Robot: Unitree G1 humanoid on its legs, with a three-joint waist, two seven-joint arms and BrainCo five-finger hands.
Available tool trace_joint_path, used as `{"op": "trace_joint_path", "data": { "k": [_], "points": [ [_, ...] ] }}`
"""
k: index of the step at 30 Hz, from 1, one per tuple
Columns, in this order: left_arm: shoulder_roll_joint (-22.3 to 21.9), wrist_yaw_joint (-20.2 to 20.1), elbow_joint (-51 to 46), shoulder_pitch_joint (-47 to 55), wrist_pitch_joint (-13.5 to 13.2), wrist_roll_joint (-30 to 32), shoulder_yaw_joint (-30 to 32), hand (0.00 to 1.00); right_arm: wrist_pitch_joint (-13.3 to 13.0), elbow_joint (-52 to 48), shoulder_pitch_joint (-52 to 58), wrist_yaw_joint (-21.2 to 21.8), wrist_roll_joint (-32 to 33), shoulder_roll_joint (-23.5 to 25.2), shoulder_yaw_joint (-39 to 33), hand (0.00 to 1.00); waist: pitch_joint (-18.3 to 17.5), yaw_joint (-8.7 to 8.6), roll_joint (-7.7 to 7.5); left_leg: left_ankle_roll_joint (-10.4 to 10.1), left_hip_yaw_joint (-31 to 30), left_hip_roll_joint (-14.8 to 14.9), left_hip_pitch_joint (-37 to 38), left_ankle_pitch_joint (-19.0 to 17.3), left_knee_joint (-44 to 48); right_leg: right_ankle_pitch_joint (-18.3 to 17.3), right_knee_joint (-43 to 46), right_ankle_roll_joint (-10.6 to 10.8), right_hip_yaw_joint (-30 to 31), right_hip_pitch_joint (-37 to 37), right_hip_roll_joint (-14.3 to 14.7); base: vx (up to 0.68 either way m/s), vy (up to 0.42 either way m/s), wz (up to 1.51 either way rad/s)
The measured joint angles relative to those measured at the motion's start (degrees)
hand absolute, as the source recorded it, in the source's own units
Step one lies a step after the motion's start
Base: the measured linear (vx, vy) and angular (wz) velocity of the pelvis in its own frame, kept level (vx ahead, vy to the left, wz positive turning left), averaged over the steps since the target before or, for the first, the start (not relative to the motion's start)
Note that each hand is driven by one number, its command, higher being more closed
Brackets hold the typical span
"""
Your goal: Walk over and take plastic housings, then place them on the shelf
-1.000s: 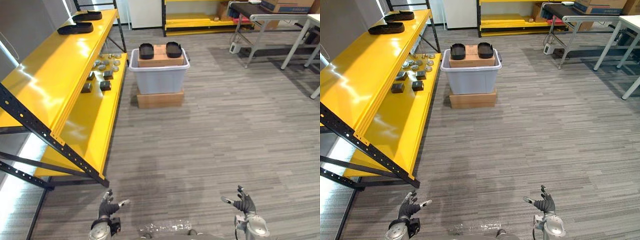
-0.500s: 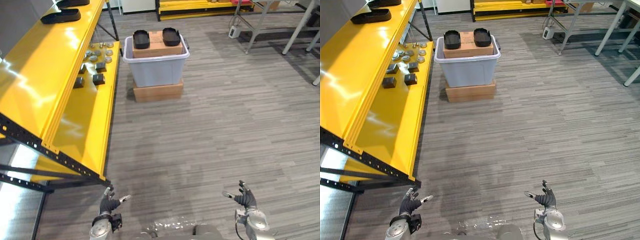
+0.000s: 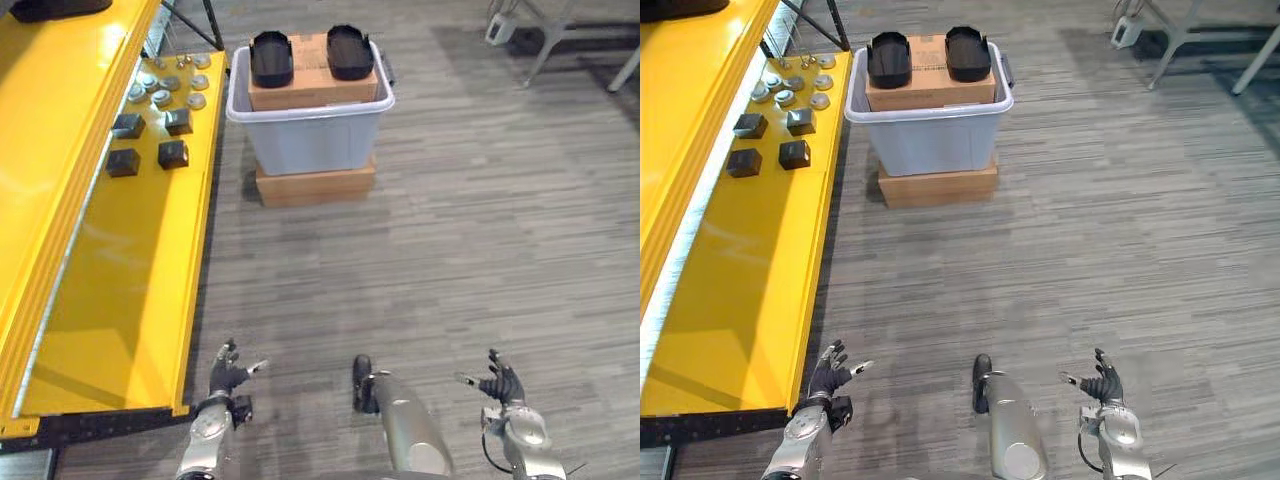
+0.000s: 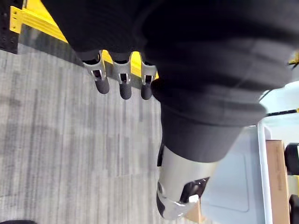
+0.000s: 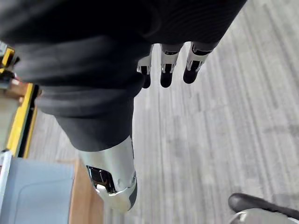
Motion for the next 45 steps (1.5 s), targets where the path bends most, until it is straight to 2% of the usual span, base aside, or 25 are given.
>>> {"op": "trace_joint_path", "data": {
  "k": [4,5,8,9,11,12,14,15,16,17,19,21,23,25,26,27,28,29,31,34,36,38,40,42,45],
  "points": [
    [0.0,0.2,-0.1,1.6,0.3,0.0,-0.1,0.00,0.1,0.4,-0.4,-0.6,1.0,0.3,0.5,0.00,0.5,3.37,-0.29,-0.7,2.3,-5.6,-10.0,-4.9,-17.7,-1.0,-4.6,-0.6,4.5,7.7,0.8,0.42,-0.058,-0.55],
    [-0.4,0.2,-0.1,2.3,0.6,0.0,0.2,0.00,0.2,0.9,-1.1,-0.6,1.0,0.5,0.5,0.00,0.8,4.50,-0.54,-0.7,2.8,-7.8,-10.0,-5.0,-29.0,-1.3,-5.3,-0.1,6.9,9.8,0.6,0.33,0.052,-0.81],
    [-1.8,0.7,-0.2,3.4,0.6,-0.1,0.7,0.00,0.2,2.9,-3.1,-0.8,1.0,0.5,0.5,0.00,0.8,4.95,-0.58,-4.0,2.1,-12.6,-8.9,-1.0,-59.0,-3.4,-8.5,1.2,12.2,13.8,0.0,0.40,0.140,-0.98],
    [-2.1,1.0,-0.2,3.4,0.6,-0.2,0.7,0.00,0.2,3.2,-3.2,-0.9,0.9,0.5,0.7,0.00,0.6,5.22,-0.32,-4.3,2.5,-12.8,-8.9,-0.7,-61.9,-4.0,-8.8,1.6,13.5,14.4,0.0,0.38,0.216,-1.00],
    [-2.3,1.2,-0.4,3.8,0.6,-1.3,1.8,0.00,0.6,4.0,-2.2,-0.9,0.9,1.0,2.5,0.00,-0.5,6.15,-1.64,0.4,2.0,-14.4,-9.1,5.0,-59.3,-7.8,-7.9,3.8,17.1,16.4,-2.3,0.48,0.249,-0.77],
    [-2.3,1.2,-0.5,3.8,0.6,-1.3,2.3,0.00,0.6,4.0,-2.0,-0.8,0.9,1.1,2.7,0.00,-0.9,6.12,-2.55,1.4,1.8,-15.2,-9.8,5.0,-57.4,-9.3,-6.6,4.5,17.6,16.3,-3.2,0.57,0.252,-0.51],
    [-2.5,1.2,0.6,3.4,0.6,-1.8,2.6,0.00,0.6,5.9,-2.2,-0.8,0.9,2.2,2.5,0.00,-1.6,6.14,-4.43,4.1,3.2,-16.2,-8.6,2.9,-52.7,-13.9,13.8,10.8,17.3,9.3,-5.9,0.62,0.227,-0.36],
    [-2.4,1.2,0.8,3.5,0.7,-2.2,2.6,0.00,0.6,6.4,-2.2,-0.7,0.9,2.6,2.6,0.00,-1.6,5.96,-5.05,4.4,3.5,-17.0,-7.2,1.5,-52.4,-13.1,21.7,14.1,17.1,6.6,-6.7,0.61,0.235,-0.06],
    [-2.0,1.3,1.0,3.6,0.7,-2.3,2.4,0.00,0.6,7.2,-1.8,-0.6,0.8,3.4,2.6,0.00,-1.5,5.72,-6.13,5.6,3.4,-18.8,-3.7,-0.8,-52.6,-6.7,37.1,22.5,16.7,0.9,-9.1,0.59,0.238,0.21],
    [-1.5,1.3,1.1,3.3,0.8,-2.5,1.8,0.00,0.7,7.2,-1.2,-0.5,0.6,3.7,2.6,0.00,-1.6,5.41,-6.48,5.9,2.8,-20.2,-1.1,-2.4,-52.6,-5.7,46.8,21.9,15.3,-2.7,-11.4,0.72,0.257,0.50],
    [-1.0,1.3,1.1,3.5,0.8,-3.4,0.2,0.00,0.7,6.8,-0.6,-0.4,-0.3,3.6,2.7,0.00,-1.7,4.27,-5.95,6.7,1.3,-22.0,6.1,-4.6,-54.8,-9.0,53.9,15.8,10.0,-7.5,-16.2,0.60,0.150,0.58],
    [-0.9,1.3,1.1,2.9,0.8,-3.4,0.0,0.00,0.6,6.7,-0.5,-0.4,-1.0,3.5,2.8,0.00,-1.8,4.04,-4.64,6.7,-0.4,-21.9,11.2,-4.8,-58.0,-11.0,47.3,12.3,6.1,-10.6,-17.3,0.59,0.069,0.50],
    [-1.0,1.3,1.0,2.2,0.7,-3.4,0.0,0.00,0.6,6.7,-0.9,-0.4,-1.3,3.1,2.7,0.00,-1.9,2.98,-3.62,6.7,-2.7,-21.0,14.4,-4.8,-60.3,-11.3,35.1,11.6,5.2,-13.5,-15.7,0.46,-0.013,0.69],
    [-0.9,1.3,1.1,2.2,0.6,-3.4,0.2,0.00,0.6,6.7,-1.3,-0.4,-1.3,2.8,2.6,0.00,-1.7,2.57,-3.27,4.9,-3.5,-20.0,18.1,-5.2,-62.7,-6.8,17.7,11.6,8.0,-14.6,-12.8,0.52,-0.091,0.60],
    [-0.7,1.3,1.2,2.6,0.6,-3.4,0.2,0.00,0.6,6.7,-1.0,-0.4,-1.3,2.8,2.6,0.00,-2.0,2.78,-3.85,2.6,-3.5,-19.9,19.8,-6.7,-63.6,0.0,7.5,11.3,9.5,-14.4,-11.6,0.61,-0.191,0.50],
    [0.2,1.3,1.4,3.3,0.6,-3.4,0.5,0.00,0.6,6.7,-0.5,-0.5,-1.3,2.8,2.6,0.00,-2.3,2.71,-4.92,0.7,-4.4,-20.3,21.4,-8.5,-63.9,10.7,3.7,10.4,11.7,-14.1,-11.1,0.51,-0.170,0.51],
    [-0.3,1.3,2.5,3.4,0.6,-3.4,0.7,0.00,0.6,6.8,-0.2,-0.5,-1.3,2.3,2.4,0.00,-2.2,2.38,-4.34,0.3,-5.3,-20.0,22.2,-9.2,-63.9,12.2,4.7,8.7,12.0,-13.6,-10.8,0.57,-0.219,0.36],
    [-1.4,1.2,3.3,3.4,0.6,-3.3,0.6,0.00,0.8,6.4,-0.2,-0.5,-1.3,1.3,2.2,0.00,-2.8,2.57,-2.11,0.0,-6.4,-17.7,22.5,-9.3,-64.0,10.3,6.6,8.1,11.7,-13.7,-9.2,0.35,-0.140,0.22],
    [-1.8,1.2,3.9,3.2,0.6,-3.3,0.6,0.00,0.8,5.1,0.0,-0.5,-1.2,1.3,1.9,0.00,-2.8,1.78,-0.91,-0.6,-7.1,-16.1,21.9,-8.9,-61.8,7.1,8.5,7.0,9.4,-13.3,-8.4,0.41,-0.211,0.39],
    [-2.2,1.1,4.3,1.4,0.6,-3.3,0.8,0.00,0.7,4.4,2.5,-0.5,-0.6,2.4,0.2,0.00,-2.5,1.17,-0.89,-4.3,-4.6,-12.1,16.5,-6.0,-45.5,4.8,4.1,6.1,4.8,-5.6,-8.2,0.28,-0.196,0.70],
    [-2.8,1.0,4.3,1.3,0.6,-3.3,0.7,0.00,0.6,4.0,3.8,-0.6,0.5,2.7,0.2,0.00,-2.3,1.63,-1.40,-2.7,-0.8,-9.1,13.3,-7.2,-38.8,4.2,0.7,5.4,3.4,-0.9,-8.1,0.19,-0.119,0.44],
    [-2.9,1.0,4.3,1.3,0.6,-3.3,0.8,0.00,0.4,2.8,3.7,-0.7,1.3,2.8,0.1,0.00,-2.4,1.53,-1.10,-1.3,0.0,-9.2,9.8,-8.0,-43.9,4.3,-1.0,5.9,3.1,0.1,-8.3,0.15,-0.020,0.05],
    [-2.9,1.0,4.3,1.2,0.6,-3.3,0.8,0.00,0.0,2.2,3.7,-0.7,1.5,3.2,-0.1,0.00,-2.6,1.80,-0.62,-2.4,-2.1,-9.4,7.7,-6.6,-54.1,4.5,-1.1,6.9,3.2,0.4,-8.4,0.15,0.063,-0.06],
    [-2.8,1.1,4.5,1.3,0.7,-3.3,0.7,0.00,0.2,2.6,4.0,-0.7,1.5,3.4,-0.3,0.00,-2.8,2.24,0.21,-3.7,-3.3,-9.7,7.6,0.3,-59.1,3.6,-0.2,8.6,5.0,0.7,-7.9,0.12,0.141,-0.22],
    [-2.0,1.0,4.5,1.3,0.6,-3.3,0.7,0.00,0.1,2.3,4.8,-0.7,1.5,4.1,-0.4,0.00,-3.5,2.59,-1.28,-2.7,-1.7,-12.0,9.5,0.7,-62.9,4.7,-2.8,10.2,6.3,1.4,-9.6,0.11,0.127,-0.18]
  ]
}}
